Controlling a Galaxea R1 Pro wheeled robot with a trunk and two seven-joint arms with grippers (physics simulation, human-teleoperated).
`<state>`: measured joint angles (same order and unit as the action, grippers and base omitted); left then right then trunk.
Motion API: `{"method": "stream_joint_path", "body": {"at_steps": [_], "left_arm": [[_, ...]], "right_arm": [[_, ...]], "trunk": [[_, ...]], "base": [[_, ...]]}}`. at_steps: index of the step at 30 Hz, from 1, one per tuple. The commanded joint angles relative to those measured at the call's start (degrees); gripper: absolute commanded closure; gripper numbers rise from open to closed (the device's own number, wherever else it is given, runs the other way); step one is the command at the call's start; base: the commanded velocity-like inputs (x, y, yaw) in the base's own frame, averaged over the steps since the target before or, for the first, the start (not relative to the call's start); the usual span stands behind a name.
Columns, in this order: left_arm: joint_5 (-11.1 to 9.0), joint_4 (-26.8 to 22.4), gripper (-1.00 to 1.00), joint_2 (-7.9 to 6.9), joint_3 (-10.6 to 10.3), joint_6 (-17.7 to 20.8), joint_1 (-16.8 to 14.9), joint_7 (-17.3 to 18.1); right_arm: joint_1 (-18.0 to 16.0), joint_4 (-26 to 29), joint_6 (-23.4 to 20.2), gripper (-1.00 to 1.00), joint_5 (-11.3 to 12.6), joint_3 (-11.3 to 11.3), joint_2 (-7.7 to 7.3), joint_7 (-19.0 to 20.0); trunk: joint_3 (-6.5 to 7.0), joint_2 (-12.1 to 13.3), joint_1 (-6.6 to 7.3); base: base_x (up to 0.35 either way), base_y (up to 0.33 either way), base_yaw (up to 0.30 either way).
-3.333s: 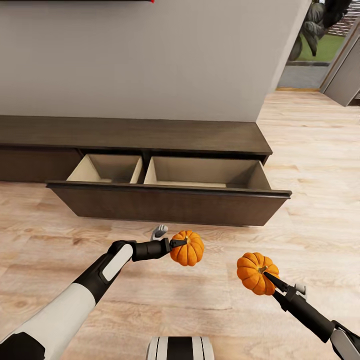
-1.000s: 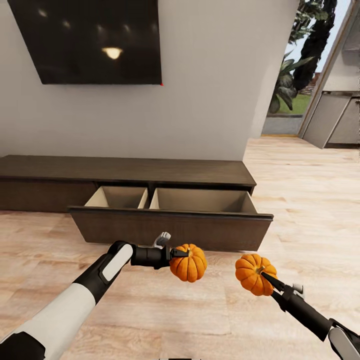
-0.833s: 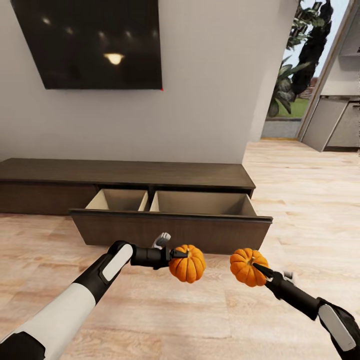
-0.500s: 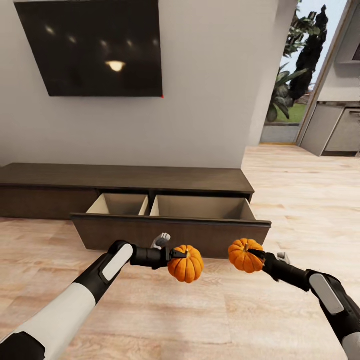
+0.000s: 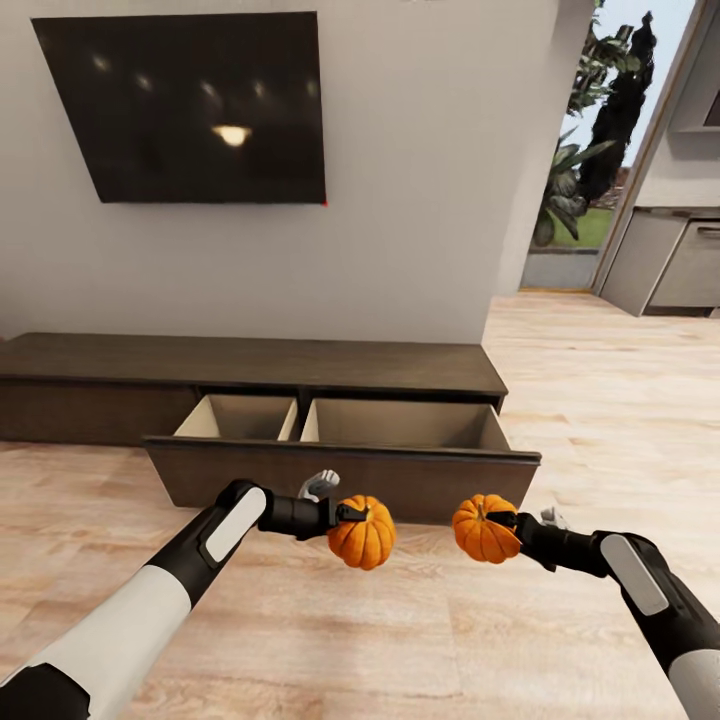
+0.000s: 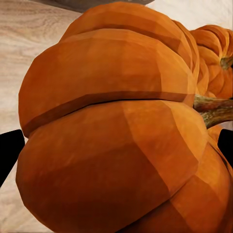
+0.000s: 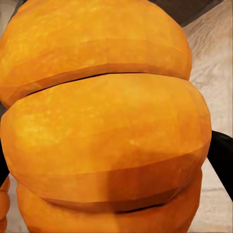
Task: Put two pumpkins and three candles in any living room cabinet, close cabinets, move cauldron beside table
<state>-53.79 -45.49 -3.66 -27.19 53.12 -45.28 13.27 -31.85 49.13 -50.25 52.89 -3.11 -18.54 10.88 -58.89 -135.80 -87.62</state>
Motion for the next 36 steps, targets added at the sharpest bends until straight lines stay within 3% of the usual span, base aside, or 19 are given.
{"method": "stream_joint_path", "body": {"at_steps": [1, 7, 13, 19, 21, 24, 28, 36], "left_arm": [[0.3, -0.1, 1.00, -0.04, -0.2, 0.0, 0.0, 0.0], [0.6, -0.2, 1.00, -0.05, -0.1, -0.1, -0.1, -4.1], [0.5, -2.0, 1.00, -0.11, 0.1, -0.2, -0.1, -5.6], [0.0, -5.4, 1.00, -0.08, 0.6, -0.5, -0.1, -5.9], [-0.1, -6.0, 1.00, -0.06, 2.1, -0.8, -0.1, -6.0], [0.3, -8.1, 1.00, -0.04, 6.0, -0.7, 0.0, -6.1], [0.3, -10.8, 1.00, -0.08, 7.2, -0.5, 0.0, -6.1], [0.3, -15.0, 1.00, -0.20, 7.6, -0.3, 0.1, -6.1]], "right_arm": [[0.0, 0.1, -0.3, 1.00, -0.4, 0.0, 0.01, 0.2], [0.0, 0.6, -0.2, 1.00, -0.3, 0.4, -0.03, -0.6], [0.0, 0.6, 0.1, 1.00, 0.3, 0.0, -0.02, 0.2], [0.0, 0.6, 0.1, 1.00, 0.4, -0.8, -0.05, 5.3], [0.0, 0.6, 0.0, 1.00, 0.4, -2.4, -0.04, 6.3], [0.1, 0.6, -0.2, 1.00, 0.5, -5.3, -0.01, 7.1], [0.1, 0.6, -0.3, 1.00, 0.5, -6.2, -0.01, 7.4], [0.1, 0.7, -0.1, 1.00, 0.5, -6.0, 0.41, 7.6]], "trunk": [[0.13, 0.4, 0.24], [1.21, 2.8, 1.55], [2.29, 5.2, 2.87], [3.36, 7.6, 4.19], [3.72, 8.4, 4.63], [4.26, 9.6, 5.29], [4.98, 11.2, 6.17], [6.42, 14.4, 7.92]], "base": [[0.000, 0.000, 0.000], [0.000, 0.000, 0.000], [0.000, 0.000, 0.000], [0.000, 0.000, 0.000], [0.000, 0.000, 0.000], [0.000, 0.000, 0.000], [0.000, 0.000, 0.000], [0.000, 0.000, 0.000]]}}
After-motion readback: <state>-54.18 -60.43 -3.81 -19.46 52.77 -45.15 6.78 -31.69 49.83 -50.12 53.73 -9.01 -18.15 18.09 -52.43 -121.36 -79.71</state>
